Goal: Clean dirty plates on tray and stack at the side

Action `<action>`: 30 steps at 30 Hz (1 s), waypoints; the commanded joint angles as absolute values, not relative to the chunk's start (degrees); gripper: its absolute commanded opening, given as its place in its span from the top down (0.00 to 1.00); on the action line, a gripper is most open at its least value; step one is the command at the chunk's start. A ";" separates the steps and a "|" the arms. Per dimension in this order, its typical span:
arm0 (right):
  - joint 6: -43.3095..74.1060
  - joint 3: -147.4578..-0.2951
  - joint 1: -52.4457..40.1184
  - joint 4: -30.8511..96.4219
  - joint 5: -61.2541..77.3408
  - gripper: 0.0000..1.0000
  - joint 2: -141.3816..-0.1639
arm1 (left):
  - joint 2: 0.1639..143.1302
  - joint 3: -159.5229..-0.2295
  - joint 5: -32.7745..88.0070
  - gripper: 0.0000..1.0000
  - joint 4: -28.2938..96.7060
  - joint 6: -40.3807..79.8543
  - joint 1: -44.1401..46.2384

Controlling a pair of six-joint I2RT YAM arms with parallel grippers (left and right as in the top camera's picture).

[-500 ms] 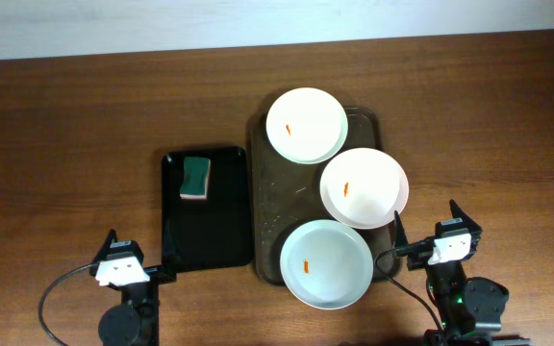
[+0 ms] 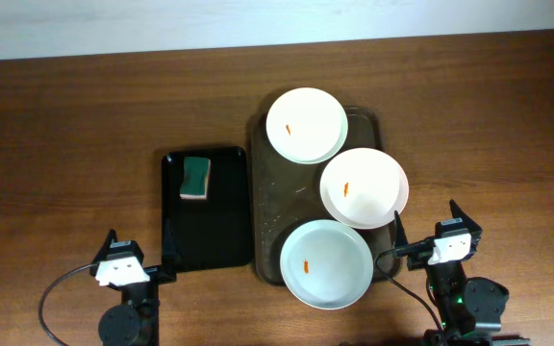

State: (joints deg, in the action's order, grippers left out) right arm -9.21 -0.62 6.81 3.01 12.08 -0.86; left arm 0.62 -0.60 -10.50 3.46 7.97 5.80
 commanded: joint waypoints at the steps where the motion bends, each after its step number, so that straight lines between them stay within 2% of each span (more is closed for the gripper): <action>1: -8.99 -0.32 6.39 3.25 12.86 0.02 -0.47 | 0.32 -0.51 -10.24 0.00 3.75 7.88 5.61; 11: -8.93 -0.32 6.39 3.20 13.61 0.02 -0.47 | 0.32 -0.51 -13.67 0.00 3.49 5.98 5.56; 13: -8.91 -0.32 6.39 2.81 17.85 0.02 -0.47 | 0.32 -0.54 -9.98 0.00 3.07 5.98 5.56; 15: -3.70 -1.87 6.39 2.33 18.92 0.02 -0.47 | 0.34 -0.54 -5.02 0.00 -2.46 5.91 5.56; 18: -2.46 -10.13 6.39 3.44 19.14 0.02 -1.54 | 1.65 -4.58 -4.62 0.00 -4.69 5.93 5.56; 22: -1.28 -34.46 6.39 21.91 19.03 0.02 -18.20 | 20.10 -28.25 -3.01 0.00 12.86 5.93 5.56; 26: 2.83 -70.87 6.39 52.05 19.07 0.02 -52.62 | 48.51 -54.85 8.47 0.00 31.46 5.93 5.56; 27: 2.87 -76.31 6.39 55.53 19.11 0.02 -58.57 | 55.37 -61.36 8.60 0.00 37.98 5.91 5.56; 28: 4.60 -79.81 6.39 56.27 21.06 0.02 -63.40 | 59.96 -64.93 8.60 0.00 41.50 5.45 5.56; 29: 7.09 -81.89 6.39 57.82 27.66 0.02 -68.47 | 64.53 -67.55 10.02 0.00 43.70 5.54 5.56; 30: 4.58 -82.02 6.39 58.50 37.45 0.02 -73.91 | 67.51 -67.66 12.73 0.00 44.69 5.54 5.56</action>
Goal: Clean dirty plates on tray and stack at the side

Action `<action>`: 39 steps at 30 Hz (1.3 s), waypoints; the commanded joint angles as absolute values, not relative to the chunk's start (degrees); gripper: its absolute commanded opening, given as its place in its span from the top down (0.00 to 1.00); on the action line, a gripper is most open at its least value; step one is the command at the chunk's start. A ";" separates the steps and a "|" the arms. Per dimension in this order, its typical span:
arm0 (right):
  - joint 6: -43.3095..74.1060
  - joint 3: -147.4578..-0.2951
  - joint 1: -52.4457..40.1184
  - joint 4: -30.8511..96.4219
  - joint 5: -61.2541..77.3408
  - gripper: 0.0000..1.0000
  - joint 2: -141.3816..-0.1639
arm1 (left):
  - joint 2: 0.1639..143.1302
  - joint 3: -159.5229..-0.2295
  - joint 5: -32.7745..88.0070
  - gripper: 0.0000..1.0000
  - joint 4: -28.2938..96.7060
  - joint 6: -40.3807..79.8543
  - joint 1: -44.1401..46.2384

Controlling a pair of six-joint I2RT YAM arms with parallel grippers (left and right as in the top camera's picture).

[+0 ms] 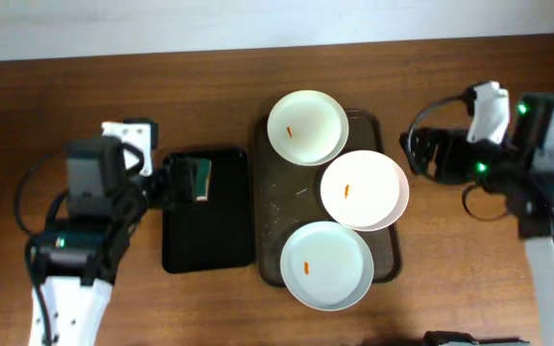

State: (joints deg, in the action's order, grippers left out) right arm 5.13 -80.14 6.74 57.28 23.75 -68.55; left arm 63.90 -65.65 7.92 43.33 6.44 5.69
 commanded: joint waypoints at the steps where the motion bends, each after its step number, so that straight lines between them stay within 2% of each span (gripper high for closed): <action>1: 4.51 -82.00 6.33 59.66 37.15 0.02 -75.77 | 68.58 -67.66 12.67 0.00 45.36 5.52 5.56; 2: 4.56 -81.71 5.63 61.63 33.98 0.02 -77.54 | 68.97 -67.66 12.21 0.00 45.54 5.54 5.56; 3: 5.04 -80.77 2.72 65.06 25.08 0.01 -79.24 | 69.54 -67.66 11.92 0.00 45.50 5.54 5.56; 4: 7.09 -78.24 -1.72 66.15 16.01 0.07 -79.83 | 70.26 -67.66 10.46 0.00 45.56 5.54 5.56; 5: 11.57 -73.97 -6.79 62.87 8.75 0.07 -79.85 | 71.64 -67.57 8.80 0.05 45.89 5.63 5.56; 8: 12.56 -70.39 -11.29 57.04 8.32 0.11 -80.20 | 79.88 -67.55 7.01 0.23 45.50 7.22 6.26; 10: 12.56 -70.39 -11.57 54.72 8.38 0.11 -80.14 | 91.55 -67.55 3.77 0.44 41.06 7.22 7.25; 13: 12.56 -70.39 -11.57 55.24 8.58 0.11 -80.16 | 104.86 -67.55 4.34 0.42 31.38 6.74 7.25; 16: 12.58 -70.39 -11.57 55.24 10.11 0.11 -80.16 | 111.77 -67.55 5.10 0.65 26.52 2.94 8.10; 18: 12.58 -70.39 -11.57 55.48 10.35 0.13 -80.16 | 115.48 -67.55 4.69 0.99 26.33 2.94 9.26; 24: 12.56 -70.39 -11.57 55.64 10.48 0.13 -80.16 | 110.43 -79.99 5.15 1.00 45.30 4.03 9.61; 26: 12.56 -70.39 -11.57 55.66 10.48 0.13 -80.16 | 111.66 -77.23 5.08 1.00 45.10 6.50 9.61; 32: 12.53 -70.39 -11.57 55.48 10.46 0.13 -80.16 | 113.84 -65.34 4.71 1.00 30.96 9.41 9.61; 36: 12.75 -70.39 -11.51 55.40 9.15 0.17 -80.34 | 111.46 -75.40 4.71 1.00 43.03 9.39 9.61; 39: 20.10 -70.39 -8.58 55.64 3.16 0.24 -81.06 | 110.19 -85.25 6.87 1.00 50.72 9.32 11.51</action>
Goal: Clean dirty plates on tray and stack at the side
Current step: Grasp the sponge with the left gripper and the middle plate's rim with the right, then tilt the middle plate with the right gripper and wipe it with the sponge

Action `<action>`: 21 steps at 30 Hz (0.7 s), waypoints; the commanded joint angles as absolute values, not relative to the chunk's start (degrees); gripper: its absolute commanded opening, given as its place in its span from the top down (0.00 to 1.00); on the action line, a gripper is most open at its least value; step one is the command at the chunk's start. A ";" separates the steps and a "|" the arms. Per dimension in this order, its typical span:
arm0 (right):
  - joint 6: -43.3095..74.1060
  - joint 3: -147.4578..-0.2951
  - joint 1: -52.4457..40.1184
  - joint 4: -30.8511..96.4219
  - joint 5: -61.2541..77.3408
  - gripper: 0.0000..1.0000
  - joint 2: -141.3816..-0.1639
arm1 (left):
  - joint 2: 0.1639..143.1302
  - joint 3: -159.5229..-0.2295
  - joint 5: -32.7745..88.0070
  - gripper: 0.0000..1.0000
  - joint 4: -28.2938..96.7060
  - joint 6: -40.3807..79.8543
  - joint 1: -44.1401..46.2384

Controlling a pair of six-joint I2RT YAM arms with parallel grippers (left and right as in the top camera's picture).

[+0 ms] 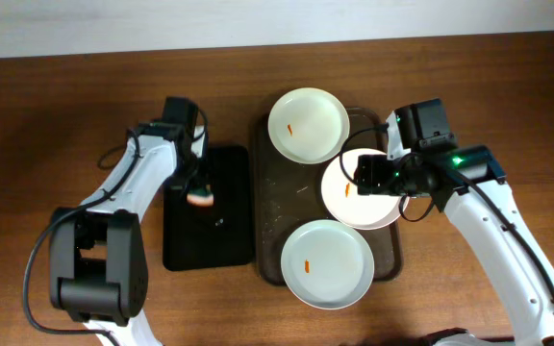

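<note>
Three white plates lie on the brown tray [275, 207], each with a small orange speck: a far plate [306, 125], a middle plate [378, 204] and a near plate [327, 262]. My right gripper [362, 174] hangs over the middle plate's upper left part, fingers pointing left; its jaws are too dark to read. A green and white sponge [201, 198] lies on the black tray [208, 235]. My left gripper [196, 185] is right at the sponge's far end and covers part of it. Whether it grips the sponge cannot be told.
The black tray sits just left of the brown tray, their edges almost touching. Wooden table stretches to the left and right of both trays. The left arm's base stands at the near left, and the right arm's link runs down the near right.
My left gripper has gone from the black tray's left edge to the sponge. The right gripper has come from right of the brown tray to over the middle plate. The sponge shows slightly nearer.
Both arms were first folded at the table's near edge, with the sponge untouched on the black tray. Then they stood raised, the left beside the black tray and the right beyond the brown tray. Now the left is at the sponge and the right over the middle plate.
</note>
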State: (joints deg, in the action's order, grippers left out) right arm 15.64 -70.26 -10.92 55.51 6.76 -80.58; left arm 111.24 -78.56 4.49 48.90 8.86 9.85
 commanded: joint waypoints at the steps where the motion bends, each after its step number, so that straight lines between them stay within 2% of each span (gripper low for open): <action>1: 20.47 -70.39 -5.08 55.86 3.40 0.26 -81.19 | 110.13 -87.64 10.07 1.00 51.11 9.34 12.82; 3: 19.90 -70.37 1.32 56.84 6.83 0.42 -83.11 | 110.13 -90.28 16.25 1.00 47.53 9.72 16.16; 7: 18.65 -69.58 4.21 54.19 1.34 0.48 -99.81 | 110.13 -90.26 19.77 1.00 35.24 18.70 25.34; 9: 13.74 -69.58 4.75 52.38 4.03 0.61 -105.41 | 110.65 -90.26 19.03 1.00 30.15 22.50 30.65; 11: 13.69 -69.58 5.67 50.92 4.05 0.65 -106.89 | 112.31 -90.26 18.70 1.00 27.62 25.67 33.58; 14: 13.69 -69.36 6.02 50.68 6.31 0.86 -106.98 | 115.94 -90.26 19.79 1.00 23.99 29.65 37.54; 16: 13.72 -69.36 6.02 50.72 6.68 0.91 -106.98 | 118.24 -90.26 20.27 1.00 23.59 31.81 39.46; 21: 13.76 -69.43 6.02 52.23 6.66 0.92 -106.98 | 121.19 -90.26 21.74 1.00 21.39 34.52 42.44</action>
State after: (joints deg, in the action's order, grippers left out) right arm 13.52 -69.69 5.61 51.62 7.57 -106.87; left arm 118.04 -89.25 20.25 23.49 33.28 40.64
